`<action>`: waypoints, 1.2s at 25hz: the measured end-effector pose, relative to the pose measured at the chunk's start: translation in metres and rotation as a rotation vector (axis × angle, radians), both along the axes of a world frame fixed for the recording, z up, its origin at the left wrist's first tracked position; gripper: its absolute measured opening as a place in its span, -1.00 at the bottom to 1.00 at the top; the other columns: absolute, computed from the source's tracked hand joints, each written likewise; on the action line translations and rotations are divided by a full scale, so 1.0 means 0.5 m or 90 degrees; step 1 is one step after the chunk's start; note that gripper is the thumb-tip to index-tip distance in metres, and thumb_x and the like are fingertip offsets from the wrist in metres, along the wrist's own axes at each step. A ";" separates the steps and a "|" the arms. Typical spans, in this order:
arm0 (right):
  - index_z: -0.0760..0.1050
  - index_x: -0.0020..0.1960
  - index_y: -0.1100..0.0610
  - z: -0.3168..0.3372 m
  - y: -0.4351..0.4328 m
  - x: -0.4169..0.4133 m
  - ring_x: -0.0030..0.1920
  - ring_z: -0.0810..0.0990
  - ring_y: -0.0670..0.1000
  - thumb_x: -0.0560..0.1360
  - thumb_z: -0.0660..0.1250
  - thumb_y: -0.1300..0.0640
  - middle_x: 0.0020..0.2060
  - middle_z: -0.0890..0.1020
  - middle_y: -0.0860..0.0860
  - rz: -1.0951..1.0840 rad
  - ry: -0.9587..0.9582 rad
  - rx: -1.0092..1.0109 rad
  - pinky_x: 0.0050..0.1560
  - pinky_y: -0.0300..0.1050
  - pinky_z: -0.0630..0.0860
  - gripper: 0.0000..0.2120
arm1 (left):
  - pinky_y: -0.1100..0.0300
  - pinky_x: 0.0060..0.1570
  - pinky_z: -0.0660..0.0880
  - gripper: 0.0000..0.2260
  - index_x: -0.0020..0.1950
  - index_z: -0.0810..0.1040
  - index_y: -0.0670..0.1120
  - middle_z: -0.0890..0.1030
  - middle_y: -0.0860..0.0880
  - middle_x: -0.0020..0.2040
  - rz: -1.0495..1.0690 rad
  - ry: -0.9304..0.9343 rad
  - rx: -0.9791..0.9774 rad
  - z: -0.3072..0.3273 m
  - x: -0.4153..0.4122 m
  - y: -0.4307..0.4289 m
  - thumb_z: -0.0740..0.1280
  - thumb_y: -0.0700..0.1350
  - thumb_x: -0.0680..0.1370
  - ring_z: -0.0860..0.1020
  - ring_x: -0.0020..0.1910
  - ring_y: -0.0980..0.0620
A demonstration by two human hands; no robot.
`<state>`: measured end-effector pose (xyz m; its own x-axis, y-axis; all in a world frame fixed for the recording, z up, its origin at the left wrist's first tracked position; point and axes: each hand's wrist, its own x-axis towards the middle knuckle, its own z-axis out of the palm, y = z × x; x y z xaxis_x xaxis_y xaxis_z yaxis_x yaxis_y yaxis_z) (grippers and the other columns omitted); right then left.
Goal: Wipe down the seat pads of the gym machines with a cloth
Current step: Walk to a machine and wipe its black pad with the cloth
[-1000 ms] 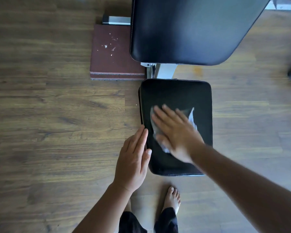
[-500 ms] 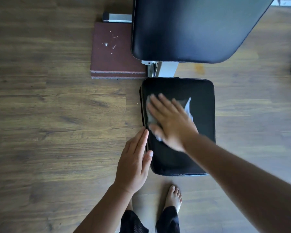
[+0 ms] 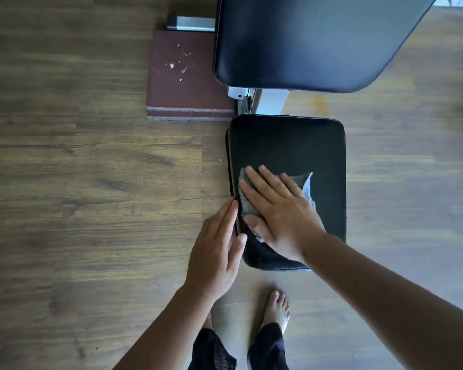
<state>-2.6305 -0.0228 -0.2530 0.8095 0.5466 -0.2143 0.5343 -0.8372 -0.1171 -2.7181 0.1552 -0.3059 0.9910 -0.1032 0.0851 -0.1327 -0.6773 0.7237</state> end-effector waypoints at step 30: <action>-0.10 0.66 0.03 -0.010 -0.005 0.168 0.64 -0.13 0.04 0.65 -0.09 -0.25 0.65 -0.07 -0.02 -0.266 -0.018 0.013 0.61 0.14 -0.04 -0.33 | -0.04 0.42 0.42 -0.52 0.62 0.25 -0.17 0.36 -0.08 0.57 0.012 -0.008 0.034 0.001 -0.016 -0.012 0.14 -0.04 0.72 0.39 0.49 -0.06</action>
<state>-2.5464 -0.0251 -0.2581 0.9681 0.1735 -0.1810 0.1521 -0.9803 -0.1260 -2.7260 0.1493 -0.3055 0.9917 -0.0890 0.0927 -0.1284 -0.7175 0.6847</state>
